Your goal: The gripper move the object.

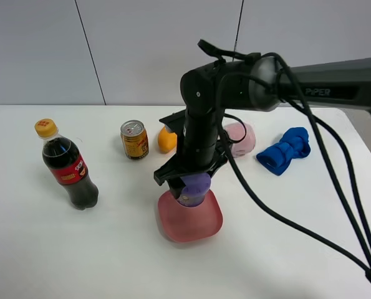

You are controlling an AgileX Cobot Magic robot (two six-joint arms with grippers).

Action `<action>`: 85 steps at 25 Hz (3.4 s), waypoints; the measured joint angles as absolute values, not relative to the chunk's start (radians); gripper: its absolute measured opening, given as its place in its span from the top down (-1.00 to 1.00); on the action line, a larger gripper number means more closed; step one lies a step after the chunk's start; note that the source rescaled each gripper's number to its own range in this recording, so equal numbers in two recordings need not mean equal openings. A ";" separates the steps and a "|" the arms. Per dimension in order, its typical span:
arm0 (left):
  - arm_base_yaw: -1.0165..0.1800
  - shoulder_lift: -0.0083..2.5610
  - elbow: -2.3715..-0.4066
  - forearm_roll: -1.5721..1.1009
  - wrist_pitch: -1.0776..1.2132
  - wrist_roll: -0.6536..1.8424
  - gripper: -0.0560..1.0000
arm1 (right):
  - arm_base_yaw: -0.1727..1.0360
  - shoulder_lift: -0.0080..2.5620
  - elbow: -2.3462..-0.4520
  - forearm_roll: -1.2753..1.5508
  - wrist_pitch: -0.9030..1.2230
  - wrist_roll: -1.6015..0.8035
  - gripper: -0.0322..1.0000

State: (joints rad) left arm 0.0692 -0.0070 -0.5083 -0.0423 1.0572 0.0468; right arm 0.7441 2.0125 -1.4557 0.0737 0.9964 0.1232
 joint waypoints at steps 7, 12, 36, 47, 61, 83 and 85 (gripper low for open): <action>0.069 -0.007 -0.508 -0.042 1.057 0.047 -1.00 | 0.744 2.100 -1.457 0.103 0.967 0.098 0.93; 0.069 -0.007 -0.508 -0.042 1.057 0.047 -1.00 | 0.744 2.134 -1.457 0.124 0.966 0.082 0.93; 0.069 -0.007 -0.508 -0.042 1.057 0.047 -1.00 | 0.744 1.790 -1.460 0.117 0.983 0.081 -0.18; 0.069 -0.007 -0.508 -0.042 1.057 0.047 -1.00 | 0.745 1.223 -1.460 -0.331 0.938 0.284 -0.19; 0.069 -0.007 -0.508 -0.042 1.057 0.047 -1.00 | 0.614 0.732 -1.461 -0.610 1.126 0.292 -0.19; 0.069 -0.007 -0.508 -0.043 1.057 0.047 -1.00 | 0.142 0.392 -1.459 -0.191 1.219 0.039 -0.19; 0.069 -0.007 -0.508 -0.043 1.057 0.047 -1.00 | 0.142 0.379 -1.437 -0.192 1.218 0.012 -0.19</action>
State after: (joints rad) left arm 0.0692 -0.0070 -0.5083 -0.0433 1.0572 0.0468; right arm 0.1417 0.3786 -1.4366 -0.1917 1.2185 0.0119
